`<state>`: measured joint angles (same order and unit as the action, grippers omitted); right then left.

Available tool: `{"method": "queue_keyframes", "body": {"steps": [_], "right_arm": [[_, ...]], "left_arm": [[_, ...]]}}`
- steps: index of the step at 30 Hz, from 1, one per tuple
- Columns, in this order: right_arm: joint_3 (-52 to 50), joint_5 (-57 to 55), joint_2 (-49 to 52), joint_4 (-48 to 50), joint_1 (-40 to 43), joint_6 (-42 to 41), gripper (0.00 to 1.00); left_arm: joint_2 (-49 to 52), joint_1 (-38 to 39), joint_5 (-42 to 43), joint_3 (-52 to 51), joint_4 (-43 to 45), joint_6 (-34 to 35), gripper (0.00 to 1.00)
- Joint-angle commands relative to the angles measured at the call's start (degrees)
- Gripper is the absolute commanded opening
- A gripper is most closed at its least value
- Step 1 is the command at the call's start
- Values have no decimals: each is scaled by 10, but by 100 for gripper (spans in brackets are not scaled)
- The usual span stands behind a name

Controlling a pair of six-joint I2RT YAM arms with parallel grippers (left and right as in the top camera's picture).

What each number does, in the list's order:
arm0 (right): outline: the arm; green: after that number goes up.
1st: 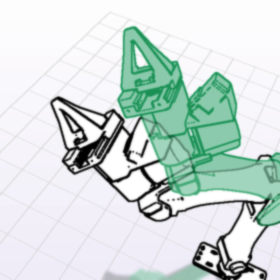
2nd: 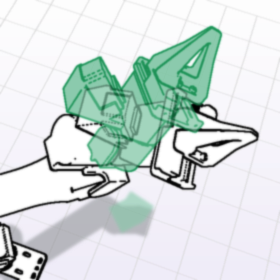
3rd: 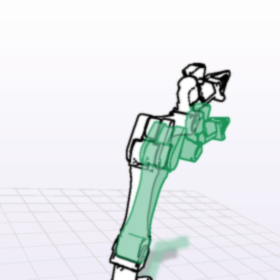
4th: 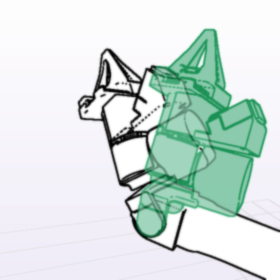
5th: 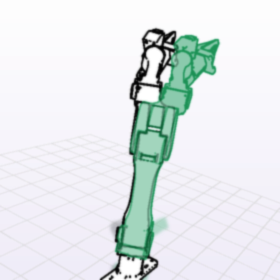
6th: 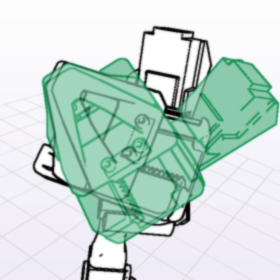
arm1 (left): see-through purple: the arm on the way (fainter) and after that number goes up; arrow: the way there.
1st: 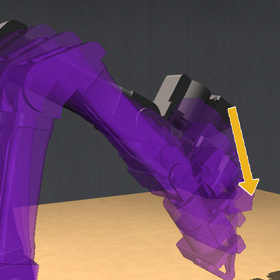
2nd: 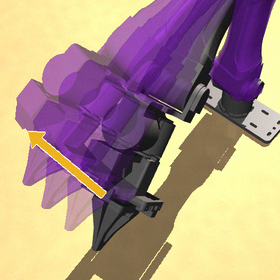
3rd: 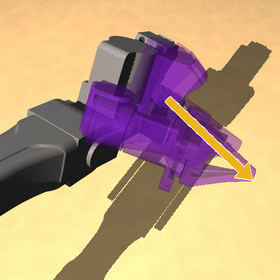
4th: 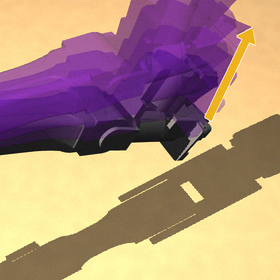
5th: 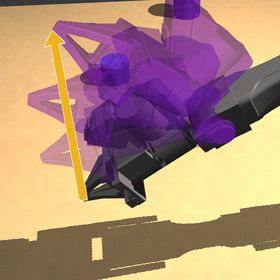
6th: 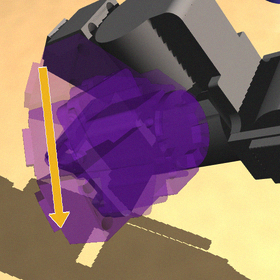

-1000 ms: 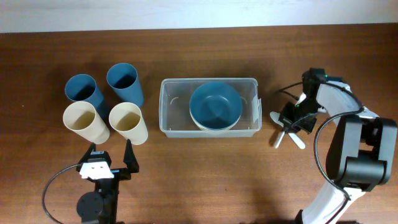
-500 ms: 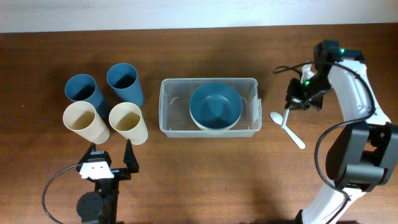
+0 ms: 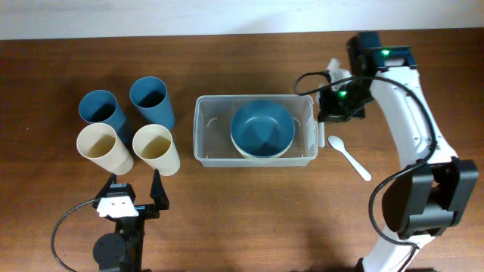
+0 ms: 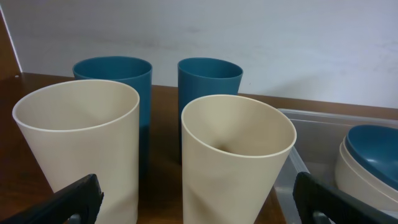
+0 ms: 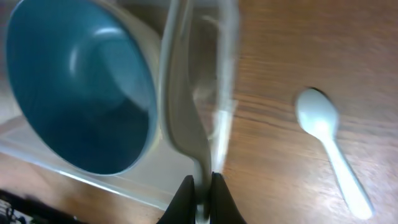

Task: Pack container
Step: 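Lower the fork into the container's right edge and release, then move the right gripper right and down over the white spoon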

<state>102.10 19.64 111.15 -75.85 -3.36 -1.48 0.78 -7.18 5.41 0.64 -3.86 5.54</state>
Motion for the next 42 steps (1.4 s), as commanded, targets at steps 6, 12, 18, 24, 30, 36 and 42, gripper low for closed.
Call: {"method": "queue_keyframes", "body": {"steps": [6, 12, 18, 24, 30, 36, 42], "right_arm": [[9, -4, -12, 17, -35, -11, 4], [9, -4, -11, 22, -45, -11, 25], [9, -4, -11, 26, -46, -11, 38], [17, -4, -12, 10, -41, -11, 38], [72, -60, -13, -72, 5, -9, 38], [50, -90, -12, -98, 67, -9, 39], [-36, -90, -12, -40, 99, -9, 40]], "left_arm": [[-5, 2, 4, -1, -4, -9, 100], [-5, 2, 4, -1, -4, -9, 100], [-5, 2, 4, -1, -4, -9, 100], [-5, 2, 4, -1, -4, -9, 100], [-5, 2, 4, -1, -4, -9, 100], [-5, 2, 4, -1, -4, -9, 100], [-5, 2, 4, -1, -4, -9, 100]]}}
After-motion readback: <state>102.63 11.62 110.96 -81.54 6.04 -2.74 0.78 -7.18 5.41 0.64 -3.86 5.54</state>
